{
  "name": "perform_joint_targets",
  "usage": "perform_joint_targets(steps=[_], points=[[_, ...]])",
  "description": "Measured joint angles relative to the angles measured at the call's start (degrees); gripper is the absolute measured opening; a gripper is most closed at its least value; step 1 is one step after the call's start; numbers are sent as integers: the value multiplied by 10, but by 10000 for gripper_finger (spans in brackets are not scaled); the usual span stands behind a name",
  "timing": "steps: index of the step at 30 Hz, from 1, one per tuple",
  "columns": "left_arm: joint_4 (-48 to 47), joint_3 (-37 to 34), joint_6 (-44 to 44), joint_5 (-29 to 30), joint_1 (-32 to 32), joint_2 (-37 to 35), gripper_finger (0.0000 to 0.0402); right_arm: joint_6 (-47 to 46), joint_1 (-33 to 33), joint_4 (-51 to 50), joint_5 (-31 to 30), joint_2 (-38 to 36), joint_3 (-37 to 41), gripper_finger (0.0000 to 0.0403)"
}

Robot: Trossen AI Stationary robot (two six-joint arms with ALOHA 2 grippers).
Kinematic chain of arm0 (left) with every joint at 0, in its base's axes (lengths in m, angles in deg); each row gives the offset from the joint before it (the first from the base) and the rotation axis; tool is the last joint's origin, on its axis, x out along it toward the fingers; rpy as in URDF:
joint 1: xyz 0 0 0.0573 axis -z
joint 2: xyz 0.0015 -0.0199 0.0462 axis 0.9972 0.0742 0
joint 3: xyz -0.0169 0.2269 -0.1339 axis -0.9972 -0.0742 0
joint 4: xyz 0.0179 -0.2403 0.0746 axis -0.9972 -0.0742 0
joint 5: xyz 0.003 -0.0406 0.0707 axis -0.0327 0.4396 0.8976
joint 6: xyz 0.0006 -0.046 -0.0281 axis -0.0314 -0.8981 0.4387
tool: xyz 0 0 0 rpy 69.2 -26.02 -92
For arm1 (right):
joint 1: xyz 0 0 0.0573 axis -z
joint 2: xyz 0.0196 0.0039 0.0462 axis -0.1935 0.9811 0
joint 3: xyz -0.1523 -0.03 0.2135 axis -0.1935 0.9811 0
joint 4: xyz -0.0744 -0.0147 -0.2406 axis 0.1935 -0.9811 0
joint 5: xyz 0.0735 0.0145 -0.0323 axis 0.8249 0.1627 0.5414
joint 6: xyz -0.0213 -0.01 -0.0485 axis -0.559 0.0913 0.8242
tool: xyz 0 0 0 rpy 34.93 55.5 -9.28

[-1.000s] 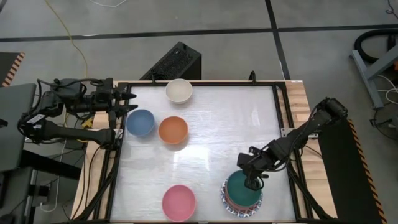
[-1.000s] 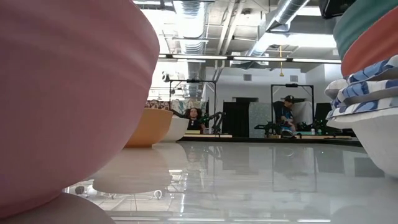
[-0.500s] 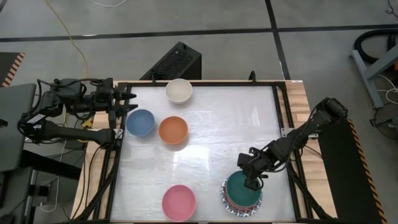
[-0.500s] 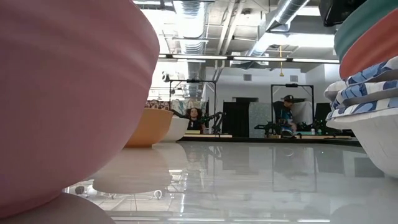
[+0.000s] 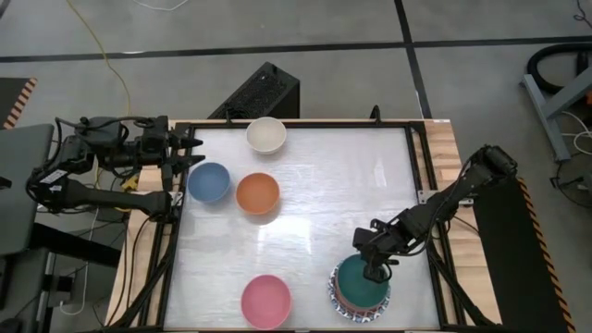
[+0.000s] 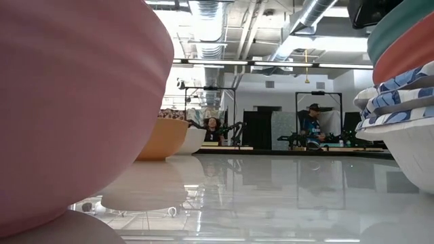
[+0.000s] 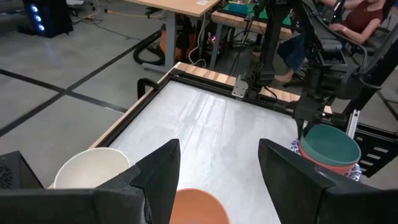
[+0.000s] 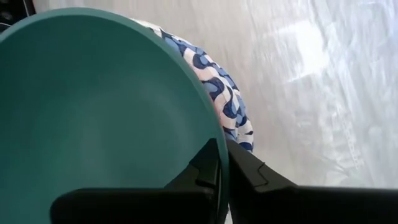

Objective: Nest bowls inside each other
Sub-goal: Stack the green bowl on top of the other orange bowl

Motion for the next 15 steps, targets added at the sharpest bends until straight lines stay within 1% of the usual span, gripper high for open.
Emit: perform_joint_targets(steps=[7, 11, 15], points=[[0, 0, 0, 0, 0, 0, 206, -1, 0, 20, 1, 0, 0, 45], [0, 0, 0, 0, 0, 0, 206, -9, 0, 19, 1, 0, 0, 68], [0, 0, 0, 0, 0, 0, 206, -14, 0, 19, 1, 0, 0, 102]])
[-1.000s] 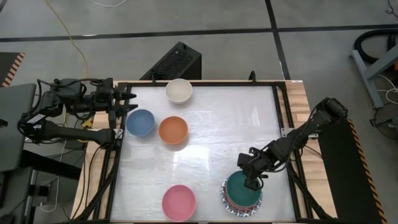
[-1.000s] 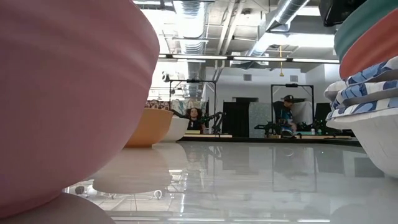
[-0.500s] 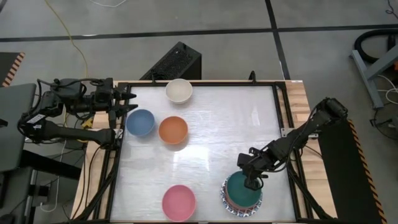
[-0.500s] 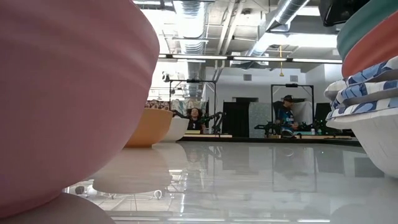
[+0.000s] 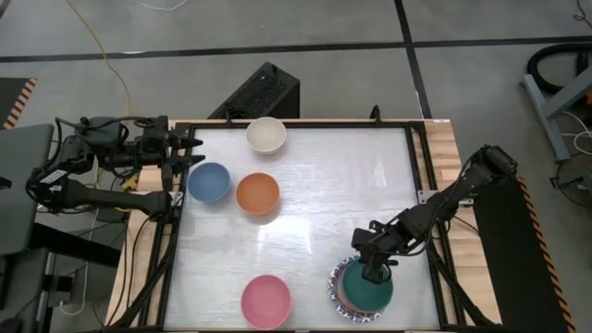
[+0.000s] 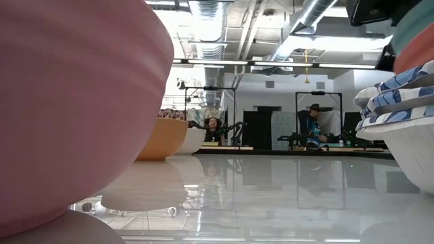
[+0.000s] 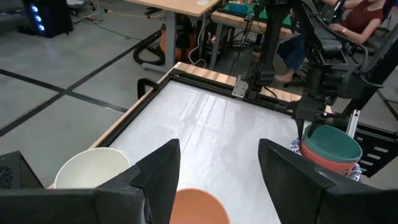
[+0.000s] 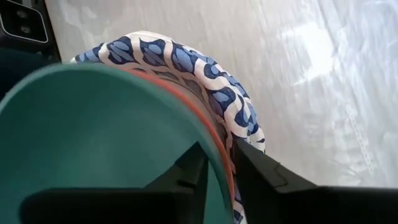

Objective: Nest bowls inside each other
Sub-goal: Stack the green bowl on top of the other orange bowl, then stack the pink bowl on top of the other green bowl

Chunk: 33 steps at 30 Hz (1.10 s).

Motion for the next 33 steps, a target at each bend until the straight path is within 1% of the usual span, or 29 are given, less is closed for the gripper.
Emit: perform_joint_targets(steps=[7, 10, 13, 19, 30, 33], points=[[0, 0, 2, -15, 0, 0, 206, -1, 0, 0, 1, 0, 0, 173], [-1, 0, 2, -19, 0, 0, 206, -2, 0, 0, 11, 0, -1, 195], [-1, 0, 3, -19, 0, 0, 206, -2, 0, 1, 21, 0, -1, 208], [-1, 0, 9, -19, 0, 0, 206, -1, 0, 3, 69, 0, -1, 212], [-6, 0, 9, -19, 0, 0, 206, -25, 8, 4, 82, 0, -1, 206], [-6, 0, 9, -31, 0, 0, 206, -25, 10, 9, 83, -2, -1, 206]])
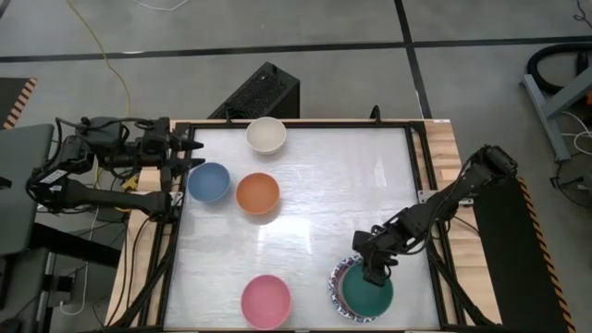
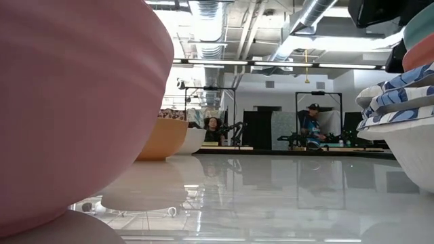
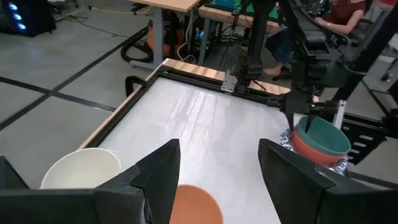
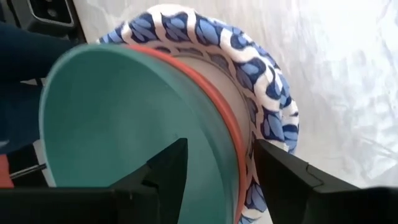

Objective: Nest bowls inside each other
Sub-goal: Stack the pink bowl on top of the other green bowl

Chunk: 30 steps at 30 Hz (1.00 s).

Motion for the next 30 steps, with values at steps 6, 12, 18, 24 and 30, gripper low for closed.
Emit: perform_joint_targets(steps=[6, 12, 18, 24, 30], points=[[0, 0, -3, -4, 0, 0, 206, 12, 4, 19, -3, 0, 0, 205], [-9, 0, -8, -4, 0, 0, 206, 13, 7, 24, -4, 0, 0, 205], [-23, 0, -6, 7, 0, 0, 206, 17, 6, 21, -3, 0, -13, 205], [-52, 0, -21, 104, 0, 4, 206, 16, 6, 18, -3, 0, -28, 205], [-76, 0, -10, 137, 0, 19, 206, 25, 14, 15, -17, 0, -35, 204]])
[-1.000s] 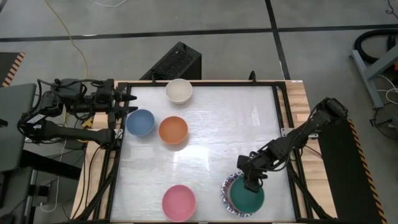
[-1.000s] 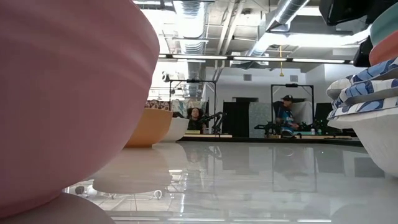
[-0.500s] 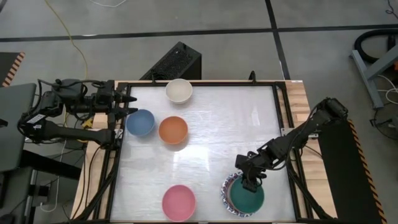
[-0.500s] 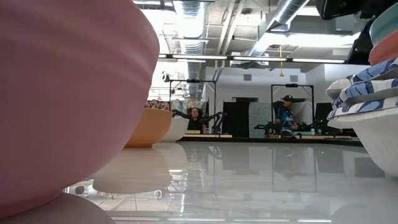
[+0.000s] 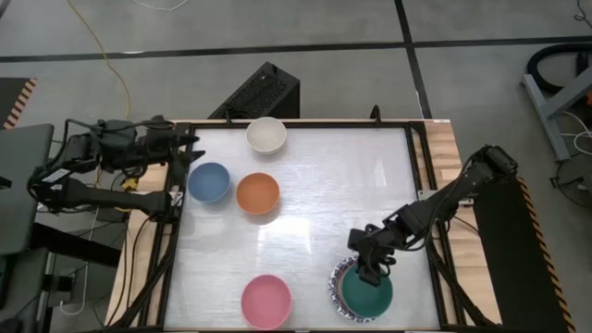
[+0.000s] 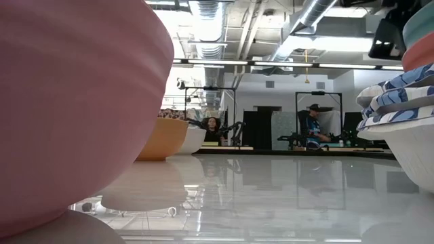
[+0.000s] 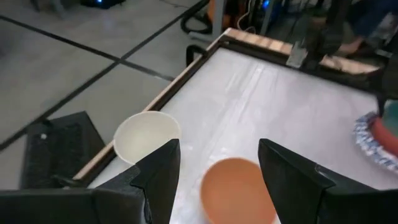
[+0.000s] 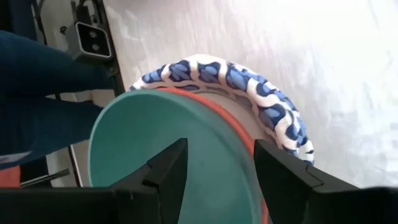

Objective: Nest bowls inside each other
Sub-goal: Stack the pink bowl on top of the other green bowl

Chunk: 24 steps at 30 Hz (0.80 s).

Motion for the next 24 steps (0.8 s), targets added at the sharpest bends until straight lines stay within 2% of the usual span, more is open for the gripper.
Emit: perform_joint_targets(steps=[8, 13, 24], points=[[-8, 0, 16, 8, 0, 26, 206, 0, 19, -1, -4, 0, 0, 204], [-8, 0, 16, 8, 0, 42, 206, -1, 18, 0, -38, 0, 0, 204], [-8, 0, 16, 8, 0, 81, 206, 19, 29, 4, -43, 0, 0, 204]])
